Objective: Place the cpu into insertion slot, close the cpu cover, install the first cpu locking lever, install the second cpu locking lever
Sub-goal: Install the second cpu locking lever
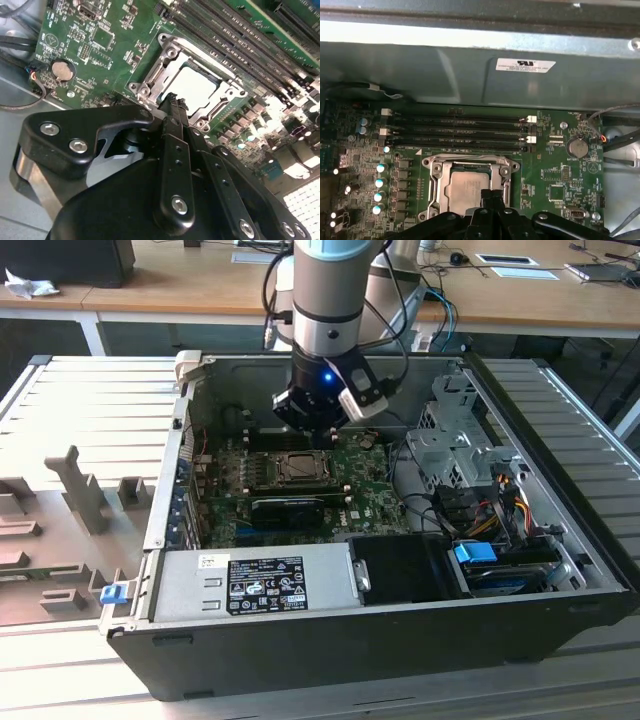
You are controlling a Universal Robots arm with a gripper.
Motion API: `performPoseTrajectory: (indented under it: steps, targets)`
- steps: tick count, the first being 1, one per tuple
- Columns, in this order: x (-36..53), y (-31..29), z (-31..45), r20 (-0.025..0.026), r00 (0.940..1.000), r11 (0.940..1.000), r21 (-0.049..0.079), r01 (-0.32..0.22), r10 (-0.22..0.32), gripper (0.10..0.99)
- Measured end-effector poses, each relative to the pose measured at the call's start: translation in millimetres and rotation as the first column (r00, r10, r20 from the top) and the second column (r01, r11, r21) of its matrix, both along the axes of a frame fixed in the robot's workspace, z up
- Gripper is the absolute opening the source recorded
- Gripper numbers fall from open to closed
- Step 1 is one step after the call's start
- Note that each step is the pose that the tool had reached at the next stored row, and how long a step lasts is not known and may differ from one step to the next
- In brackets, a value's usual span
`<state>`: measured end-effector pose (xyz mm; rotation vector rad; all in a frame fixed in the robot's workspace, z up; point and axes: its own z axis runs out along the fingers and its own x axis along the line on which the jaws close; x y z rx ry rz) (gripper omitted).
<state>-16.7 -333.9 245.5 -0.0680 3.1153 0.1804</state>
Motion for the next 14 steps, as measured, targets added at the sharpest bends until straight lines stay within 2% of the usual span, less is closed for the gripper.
performPoseTrajectory:
  steps: [6,10,11,12,14]
  targets:
    - [0.0,-10.1,-0.6,0.0001,1.0,1.0,0.0,0.0,0.0,0.106]
    - [-0.1,-18.2,-9.1,-0.0029,0.9997,0.9997,0.0,-0.023,0.023,0.106]
    - [-0.3,-20.9,-10.1,-0.003,0.9997,0.9997,0.001,-0.024,0.024,0.106]
    - [-1.8,-29.3,-11.4,-0.003,0.9997,0.9997,0.002,-0.024,0.024,0.106]
    - [-3.3,-35.0,-11.7,-0.0031,0.9997,0.9997,0.004,-0.024,0.024,0.106]
